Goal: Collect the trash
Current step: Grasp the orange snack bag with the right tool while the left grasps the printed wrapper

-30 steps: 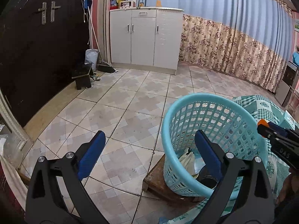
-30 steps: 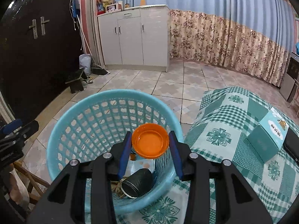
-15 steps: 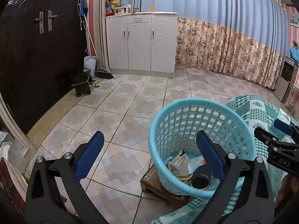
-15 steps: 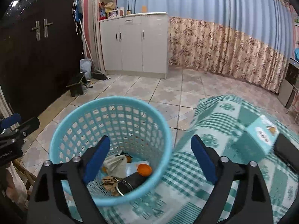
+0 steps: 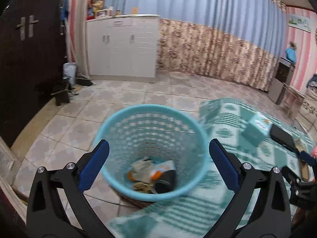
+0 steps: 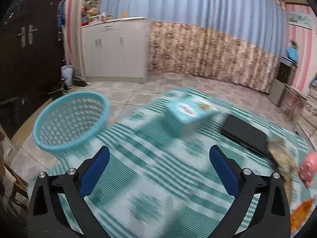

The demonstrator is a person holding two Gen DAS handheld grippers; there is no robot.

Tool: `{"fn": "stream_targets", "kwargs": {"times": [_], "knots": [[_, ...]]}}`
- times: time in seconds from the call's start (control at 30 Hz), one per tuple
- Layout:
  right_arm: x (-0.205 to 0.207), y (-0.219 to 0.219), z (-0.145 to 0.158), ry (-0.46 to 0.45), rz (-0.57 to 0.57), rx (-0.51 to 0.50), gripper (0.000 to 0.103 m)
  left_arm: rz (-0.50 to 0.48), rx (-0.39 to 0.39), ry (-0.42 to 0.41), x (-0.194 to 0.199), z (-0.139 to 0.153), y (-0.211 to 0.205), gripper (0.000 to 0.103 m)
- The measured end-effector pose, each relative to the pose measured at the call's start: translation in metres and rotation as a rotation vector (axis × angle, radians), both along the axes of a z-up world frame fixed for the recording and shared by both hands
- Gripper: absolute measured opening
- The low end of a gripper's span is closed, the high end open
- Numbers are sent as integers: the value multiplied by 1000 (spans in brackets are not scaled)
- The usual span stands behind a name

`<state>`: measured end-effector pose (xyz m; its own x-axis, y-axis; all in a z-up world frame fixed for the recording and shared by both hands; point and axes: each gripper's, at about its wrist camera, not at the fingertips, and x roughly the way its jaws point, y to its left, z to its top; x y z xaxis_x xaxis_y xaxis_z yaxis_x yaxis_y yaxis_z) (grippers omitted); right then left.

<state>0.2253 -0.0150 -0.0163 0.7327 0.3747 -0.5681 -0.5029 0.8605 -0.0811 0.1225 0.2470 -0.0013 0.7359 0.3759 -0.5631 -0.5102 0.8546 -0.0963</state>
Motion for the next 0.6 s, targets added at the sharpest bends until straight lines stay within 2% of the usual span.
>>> {"fn": "stream_targets", "kwargs": {"times": [0.17,0.3,0.4,0.6], "knots": [[-5,-94,-6,1,-154,-36,98,-111,-17,-1,37,8,-52,98],[-14,-161,-7,-10,-273,-44,98,-201,-64,-13,67,12,-100,98],[-16,-217,-7,-15,-402,-37,98,-262,-89,-7,82,9,-132,98],[8,-288,-19,26,-582,-35,98,-369,-80,43,102,-8,-192,98]]}}
